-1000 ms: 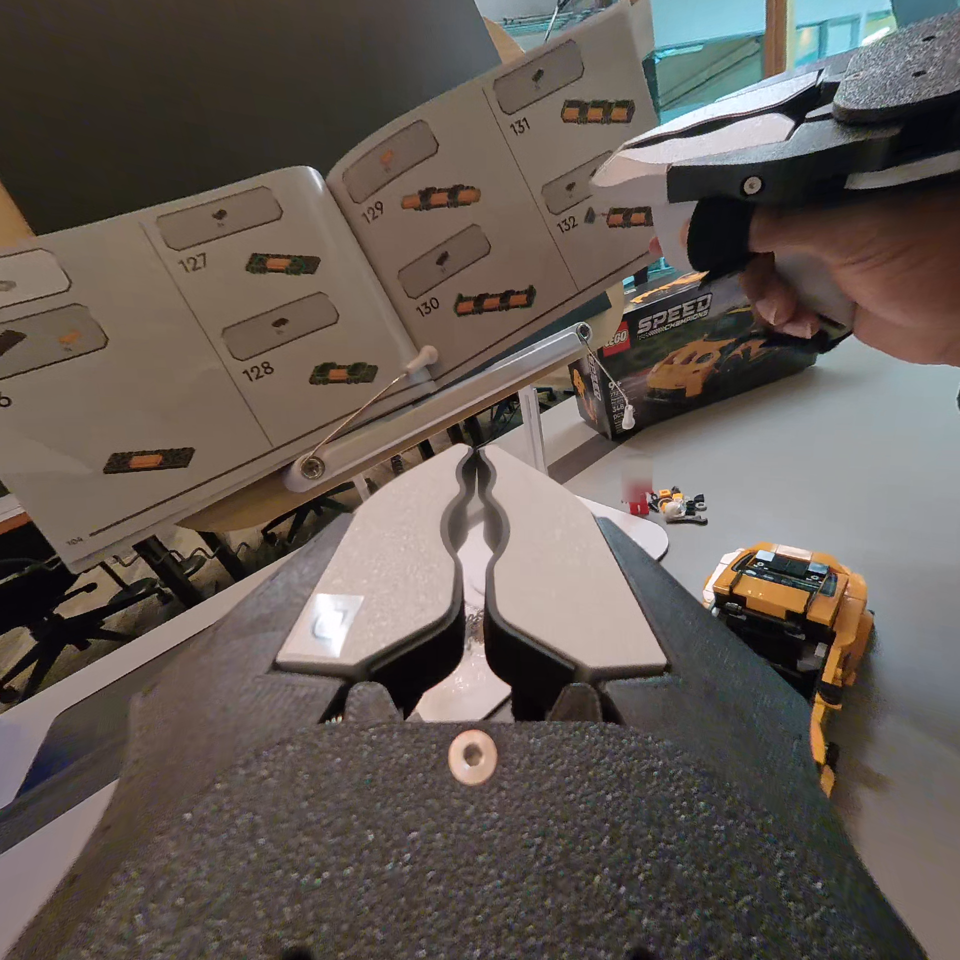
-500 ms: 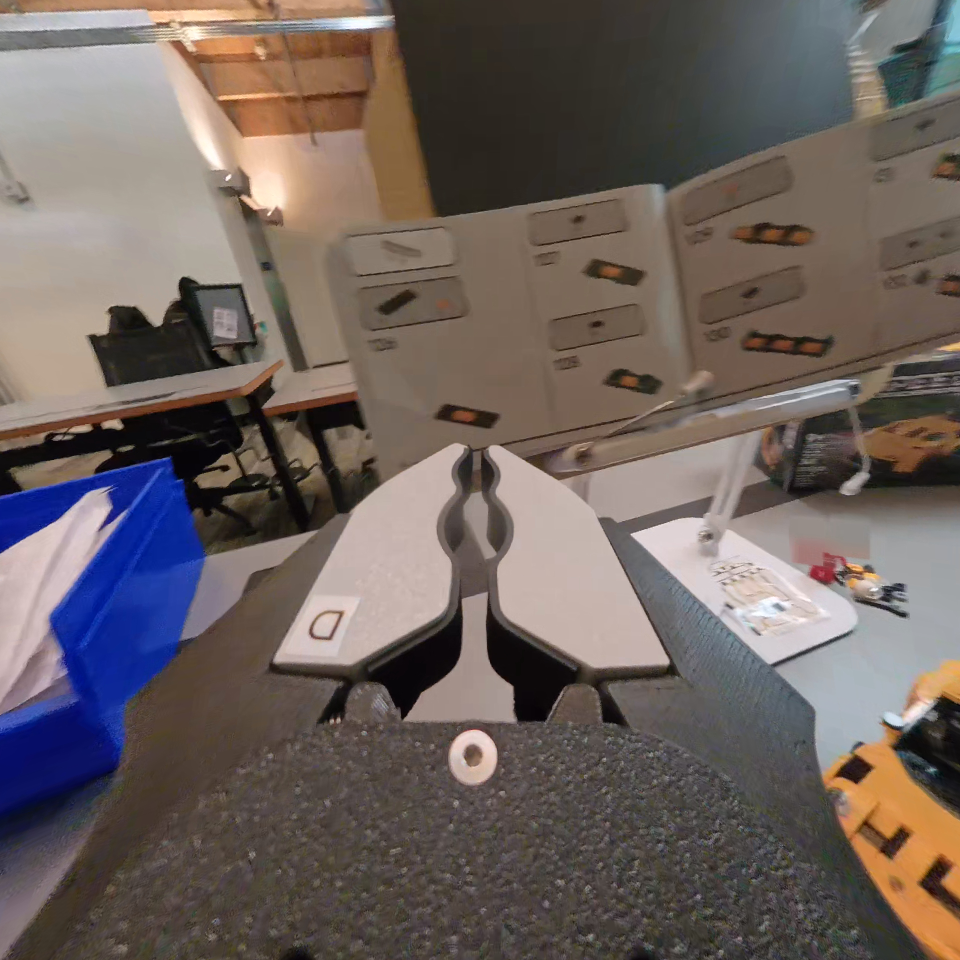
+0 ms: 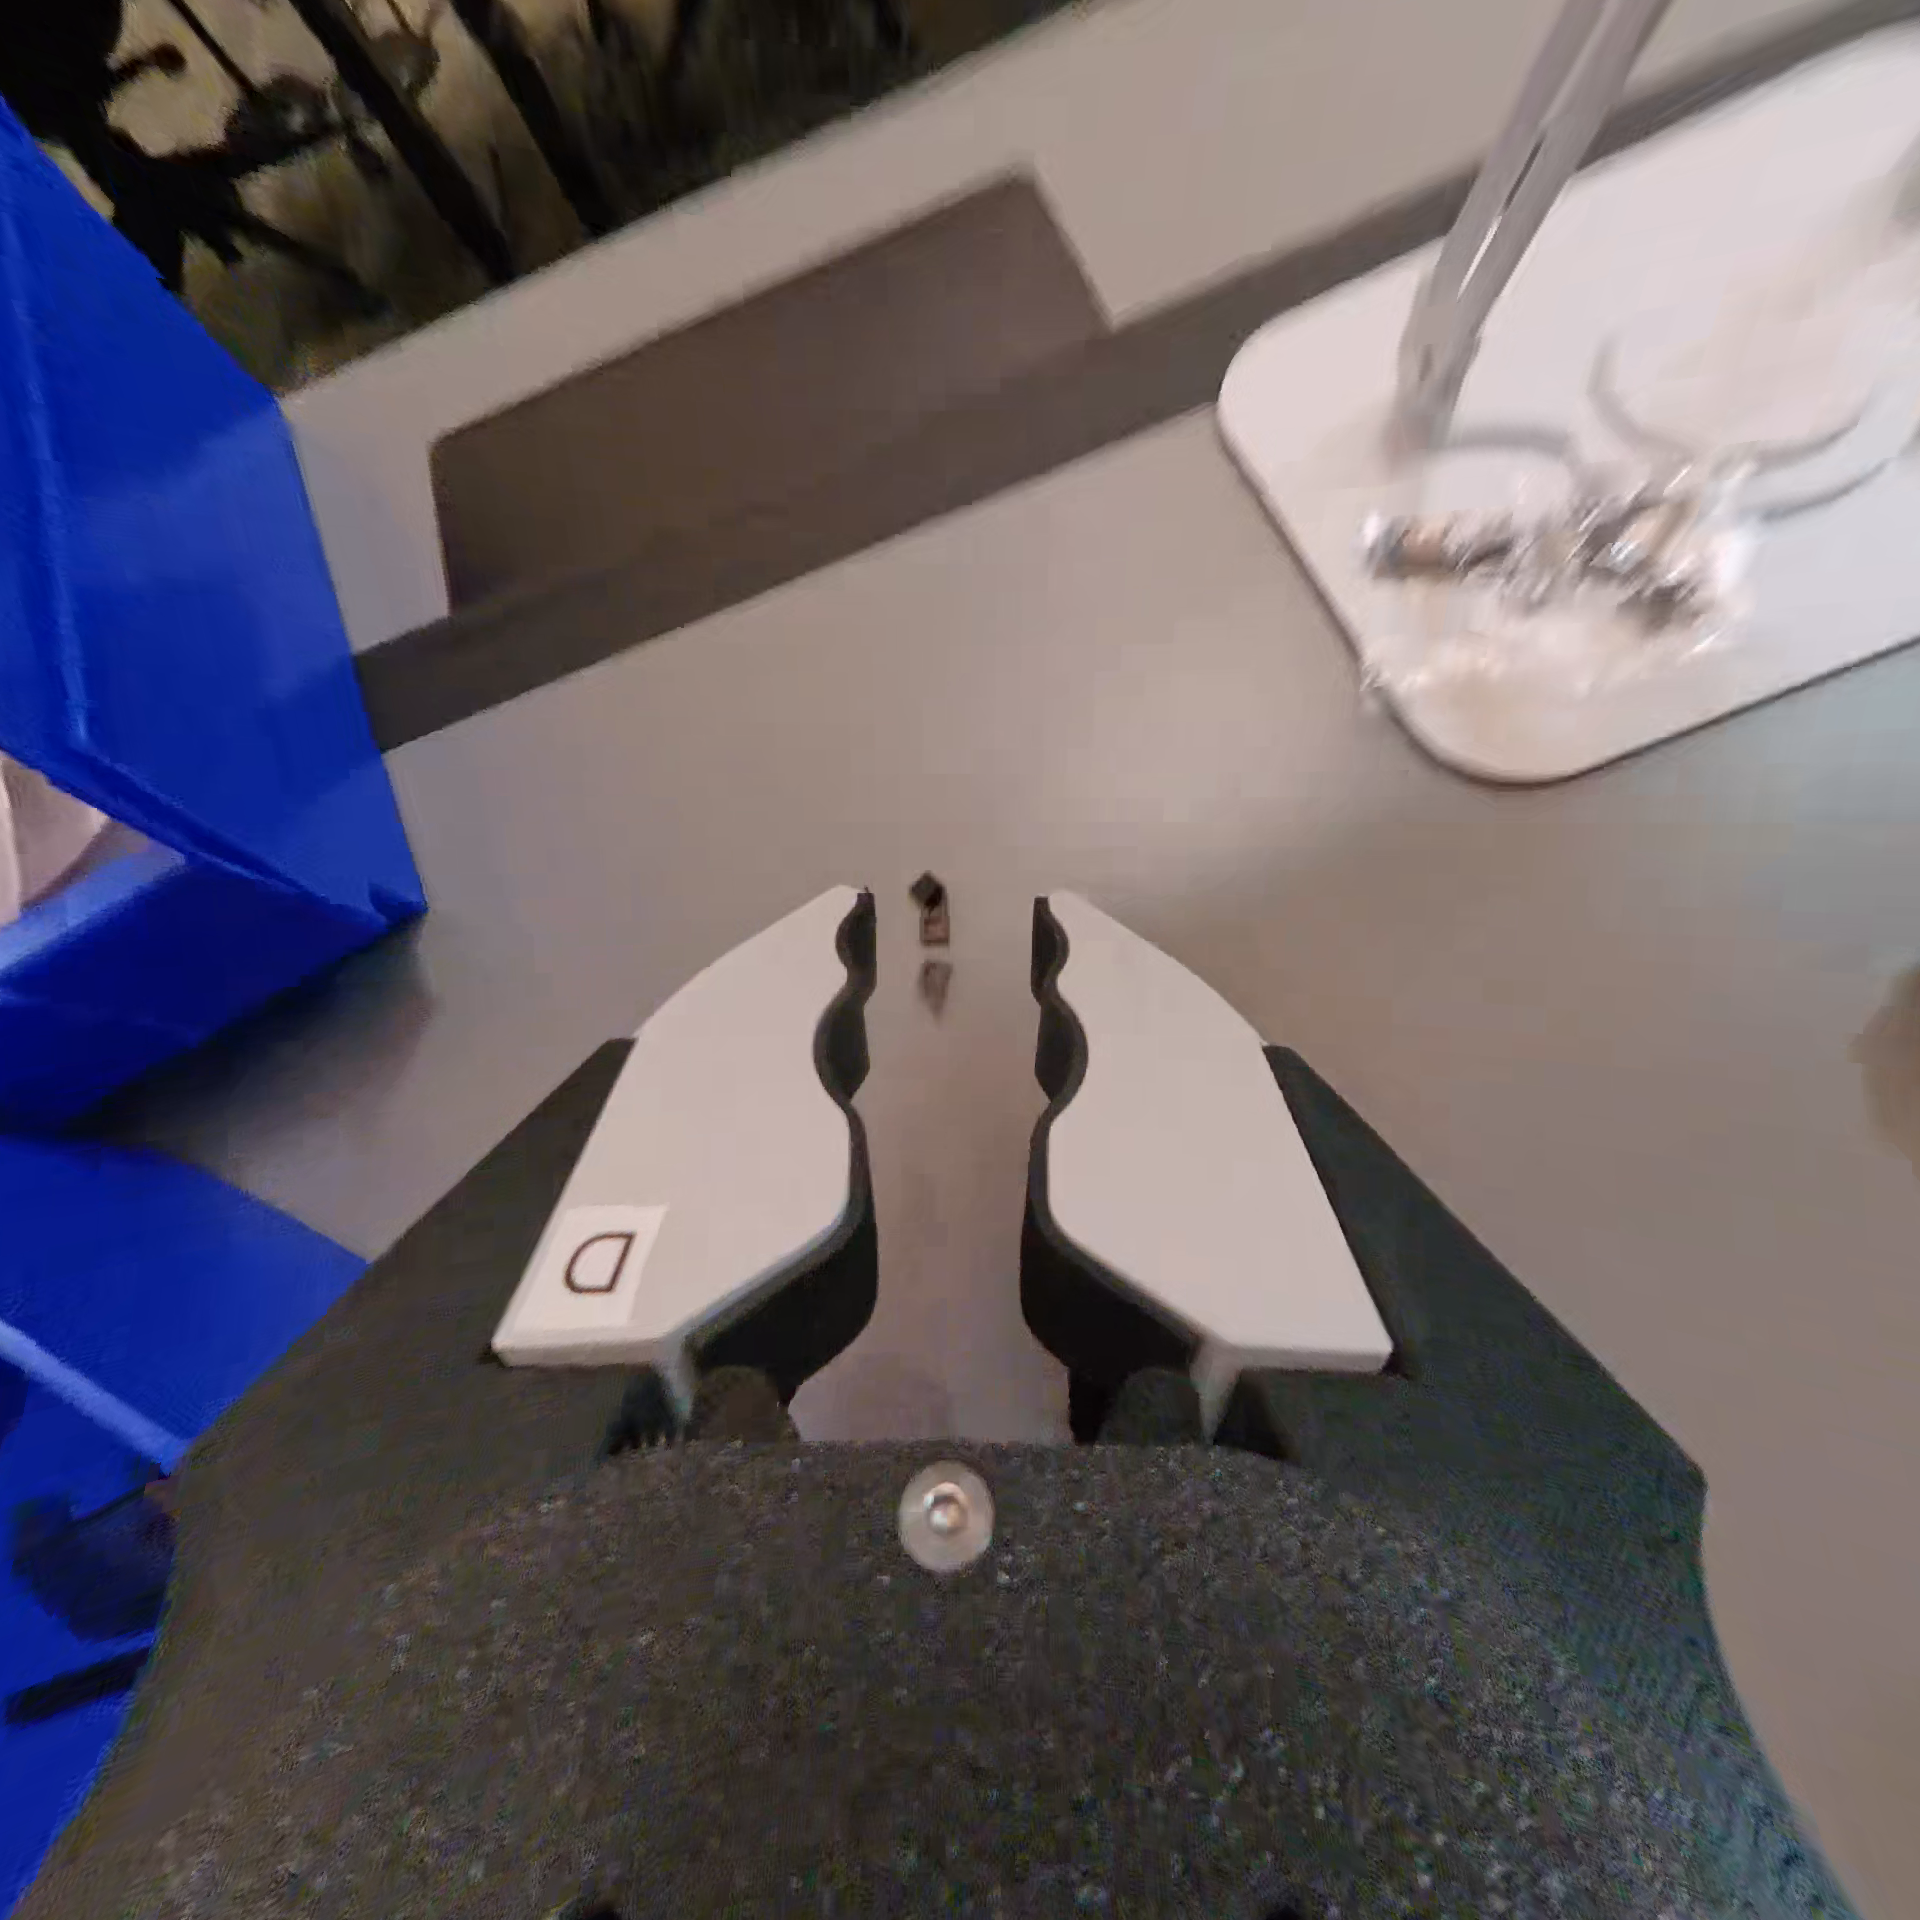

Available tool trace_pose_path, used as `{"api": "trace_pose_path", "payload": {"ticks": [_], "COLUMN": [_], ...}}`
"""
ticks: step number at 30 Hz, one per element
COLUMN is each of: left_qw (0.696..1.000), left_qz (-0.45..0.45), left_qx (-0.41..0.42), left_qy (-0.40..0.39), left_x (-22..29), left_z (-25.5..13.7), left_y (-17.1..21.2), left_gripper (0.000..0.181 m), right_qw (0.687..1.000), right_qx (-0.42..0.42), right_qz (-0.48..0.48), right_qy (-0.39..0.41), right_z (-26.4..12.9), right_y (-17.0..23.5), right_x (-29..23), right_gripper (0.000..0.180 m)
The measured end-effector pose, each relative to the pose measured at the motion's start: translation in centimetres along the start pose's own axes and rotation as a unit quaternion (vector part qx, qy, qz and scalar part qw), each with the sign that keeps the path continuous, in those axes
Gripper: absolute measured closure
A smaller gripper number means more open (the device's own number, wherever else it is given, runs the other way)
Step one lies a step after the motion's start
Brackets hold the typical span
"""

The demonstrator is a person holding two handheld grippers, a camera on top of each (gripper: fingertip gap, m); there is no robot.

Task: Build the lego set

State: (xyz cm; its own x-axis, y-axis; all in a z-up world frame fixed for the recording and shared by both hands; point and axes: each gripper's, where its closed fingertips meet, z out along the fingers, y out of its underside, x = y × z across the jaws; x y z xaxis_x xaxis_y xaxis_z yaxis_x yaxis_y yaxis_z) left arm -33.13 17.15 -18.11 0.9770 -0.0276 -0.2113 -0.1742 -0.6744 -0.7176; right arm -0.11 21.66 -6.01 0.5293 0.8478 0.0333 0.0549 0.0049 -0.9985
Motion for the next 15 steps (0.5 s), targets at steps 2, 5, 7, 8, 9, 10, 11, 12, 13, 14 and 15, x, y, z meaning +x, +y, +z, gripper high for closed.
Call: {"api": "trace_pose_path", "payload": {"ticks": [2, 5, 7, 8, 9, 10, 11, 12, 13, 14, 15], "left_qw": [0.998, 0.986, 0.972, 0.964, 0.957, 0.951, 0.948, 0.947, 0.947, 0.946, 0.944], "left_qz": [0.031, 0.055, 0.076, 0.08, 0.085, 0.084, 0.077, 0.074, 0.069, 0.066, 0.063], "left_qx": [-0.058, -0.158, -0.221, -0.25, -0.276, -0.292, -0.302, -0.304, -0.308, -0.311, -0.314], "left_qy": [-0.019, 0.004, 0.024, 0.035, 0.04, 0.05, 0.065, 0.066, 0.065, 0.07, 0.075], "left_x": [-0.4, 0.1, 0.2, 0.1, -0.2, -0.3, -0.1, -0.3, -0.5, -0.4, -0.3], "left_z": [1.3, 2.7, 3.3, 3.6, 3.9, 4.2, 4.4, 4.7, 4.9, 5.1, 5.3], "left_y": [1.0, 3.0, 4.2, 4.9, 5.4, 5.7, 5.8, 5.7, 5.6, 5.5, 5.5], "left_gripper": [0.156, 0.157, 0.157, 0.156, 0.156, 0.158, 0.157, 0.158, 0.158, 0.158, 0.158], "right_qw": [1.0, 0.999, 0.998, 0.998, 0.998, 0.998, 0.998, 0.998, 0.998, 0.998, 0.998], "right_qx": [-0.016, -0.038, -0.04, -0.038, -0.035, -0.033, -0.03, -0.03, -0.03, -0.029, -0.028], "right_qz": [-0.005, -0.025, -0.032, -0.034, -0.035, -0.034, -0.032, -0.03, -0.03, -0.031, -0.032], "right_qy": [-0.01, -0.016, -0.024, -0.027, -0.031, -0.034, -0.037, -0.041, -0.044, -0.044, -0.046], "right_z": [-1.2, -2.4, -3.0, -3.1, -3.3, -3.4, -3.4, -3.5, -3.6, -3.7, -3.8], "right_y": [1.9, 3.8, 4.3, 4.4, 4.4, 4.4, 4.4, 4.4, 4.5, 4.5, 4.5], "right_x": [-0.4, -0.6, -0.8, -0.9, -0.9, -1.0, -1.0, -1.1, -1.1, -1.1, -1.1], "right_gripper": [0.18, 0.18, 0.18, 0.18, 0.18, 0.18, 0.18, 0.18, 0.18, 0.18, 0.18]}}
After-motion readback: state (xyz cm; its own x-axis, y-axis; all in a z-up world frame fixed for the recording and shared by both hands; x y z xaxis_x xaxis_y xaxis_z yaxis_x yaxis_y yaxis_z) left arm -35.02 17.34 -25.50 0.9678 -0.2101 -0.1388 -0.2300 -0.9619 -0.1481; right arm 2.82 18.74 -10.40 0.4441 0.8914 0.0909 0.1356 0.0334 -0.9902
